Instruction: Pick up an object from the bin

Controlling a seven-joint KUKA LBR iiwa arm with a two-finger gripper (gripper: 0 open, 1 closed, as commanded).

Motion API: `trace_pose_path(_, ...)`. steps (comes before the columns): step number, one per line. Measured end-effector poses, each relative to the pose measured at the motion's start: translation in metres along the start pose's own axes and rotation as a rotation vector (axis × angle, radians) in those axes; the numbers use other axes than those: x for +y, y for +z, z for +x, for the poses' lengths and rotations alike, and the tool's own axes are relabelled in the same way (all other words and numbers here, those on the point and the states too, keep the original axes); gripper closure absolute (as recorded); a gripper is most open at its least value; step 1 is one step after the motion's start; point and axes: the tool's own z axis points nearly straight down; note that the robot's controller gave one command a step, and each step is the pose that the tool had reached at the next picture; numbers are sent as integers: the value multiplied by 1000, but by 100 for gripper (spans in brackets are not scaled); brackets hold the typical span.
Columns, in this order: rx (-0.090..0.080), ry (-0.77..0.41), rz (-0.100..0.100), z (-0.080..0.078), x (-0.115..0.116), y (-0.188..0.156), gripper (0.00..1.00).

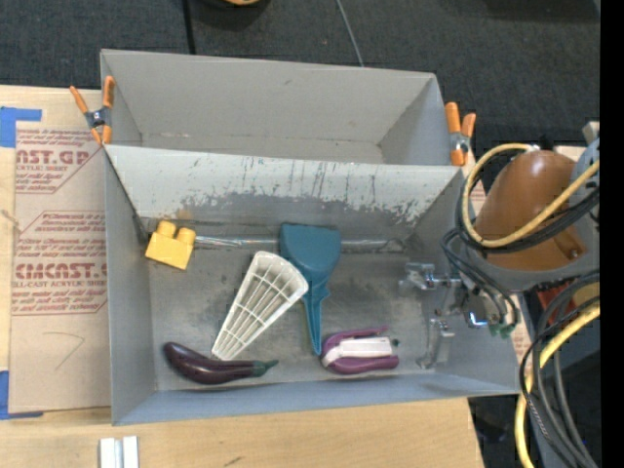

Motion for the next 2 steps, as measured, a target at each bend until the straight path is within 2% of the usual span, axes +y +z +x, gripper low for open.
trace_pose_path(1,-7,-1,1,-2,0,-4,0)
trace_pose_path(2,-11,-60,4,1,29,24,0)
